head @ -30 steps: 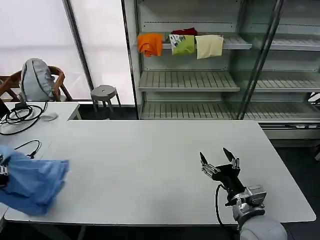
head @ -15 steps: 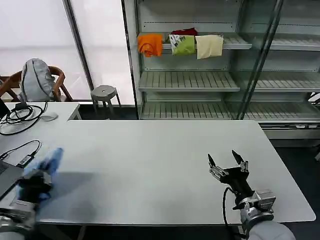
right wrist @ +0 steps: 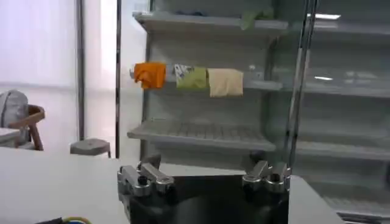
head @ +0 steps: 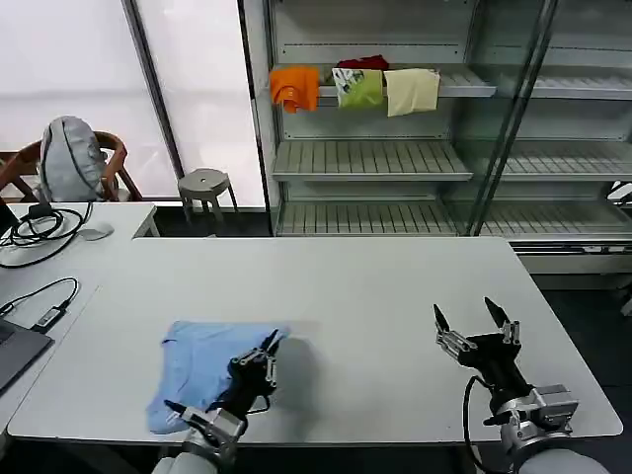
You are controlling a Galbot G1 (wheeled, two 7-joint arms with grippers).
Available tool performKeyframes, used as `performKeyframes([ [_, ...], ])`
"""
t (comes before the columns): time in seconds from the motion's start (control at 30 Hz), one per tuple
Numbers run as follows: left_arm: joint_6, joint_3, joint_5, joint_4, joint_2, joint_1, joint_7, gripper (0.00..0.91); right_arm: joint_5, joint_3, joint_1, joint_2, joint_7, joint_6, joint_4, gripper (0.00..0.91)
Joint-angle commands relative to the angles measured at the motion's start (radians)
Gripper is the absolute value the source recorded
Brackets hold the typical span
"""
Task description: Fold and organize the clothes.
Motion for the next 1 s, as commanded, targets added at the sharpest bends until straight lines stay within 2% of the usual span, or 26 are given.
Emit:
performKeyframes([
  [0.03,-0.074,0.184,0.033,0.119,-0.019,-0.174,0.008,0.01,0.055,0.102,0.035,-0.024,0.003,-0.021,0.016,0.907],
  [0.27,-0.12,0.258,-0.005,0.191,-0.007,-0.256,0.008,0.01,0.041,0.123,0.079,-0.017,-0.002,-0.02,-0.059,0.907],
  [0.47,-0.062,0.326,-0.02,0.212,-0.066,-0.299,-0.004,0.01,0.025,0.13,0.093,-0.019,-0.002,-0.024,-0.082,0.907],
  [0.5,-0.044,0.328,-0.039,0.22,-0.076,-0.306,-0.018,0.736,0.022,0.13,0.094,-0.019,-0.002,-0.024,-0.086,0.907],
  [0.53,-0.006,0.334,-0.061,0.227,-0.086,-0.312,-0.037,0.907,0.018,0.129,0.094,-0.019,-0.003,-0.024,-0.09,0.907],
  [0.57,0.03,0.34,-0.133,0.23,-0.092,-0.316,-0.055,0.907,0.011,0.123,0.096,-0.018,-0.001,-0.023,-0.095,0.907],
  [0.67,0.063,0.381,-0.275,0.214,-0.086,-0.293,-0.082,0.907,-0.016,0.102,0.106,-0.019,0.009,-0.01,-0.111,0.907],
  [0.77,0.067,0.42,-0.333,0.188,-0.084,-0.269,-0.077,0.907,-0.06,0.071,0.142,-0.021,-0.001,-0.007,-0.13,0.907],
  [1.0,0.068,0.436,-0.512,0.177,-0.165,-0.29,-0.141,0.907,-0.098,-0.004,0.214,-0.013,0.001,-0.001,-0.168,0.907],
])
